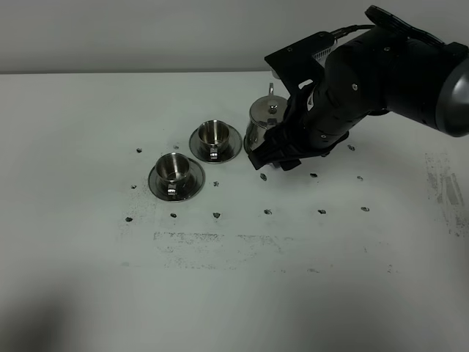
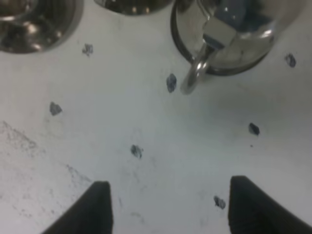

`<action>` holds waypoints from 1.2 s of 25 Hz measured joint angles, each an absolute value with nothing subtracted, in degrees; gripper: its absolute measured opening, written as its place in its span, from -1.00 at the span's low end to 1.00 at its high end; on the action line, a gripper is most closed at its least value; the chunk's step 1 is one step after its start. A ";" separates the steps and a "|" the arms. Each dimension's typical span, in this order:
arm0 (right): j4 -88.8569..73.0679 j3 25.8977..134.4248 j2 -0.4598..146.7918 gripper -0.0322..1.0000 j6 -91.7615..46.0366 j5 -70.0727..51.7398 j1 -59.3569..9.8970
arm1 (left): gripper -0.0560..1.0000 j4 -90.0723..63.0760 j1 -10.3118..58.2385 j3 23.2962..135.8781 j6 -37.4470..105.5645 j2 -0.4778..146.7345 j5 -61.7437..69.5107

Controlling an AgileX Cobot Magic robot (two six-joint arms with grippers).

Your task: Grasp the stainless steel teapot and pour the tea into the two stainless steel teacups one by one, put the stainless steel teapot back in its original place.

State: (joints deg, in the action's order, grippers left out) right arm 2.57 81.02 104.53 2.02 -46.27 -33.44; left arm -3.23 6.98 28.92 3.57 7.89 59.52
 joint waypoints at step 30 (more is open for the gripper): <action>3.40 81.43 104.53 0.08 3.08 -44.86 -33.97 | -0.44 -2.73 -0.85 28.92 3.68 0.23 59.66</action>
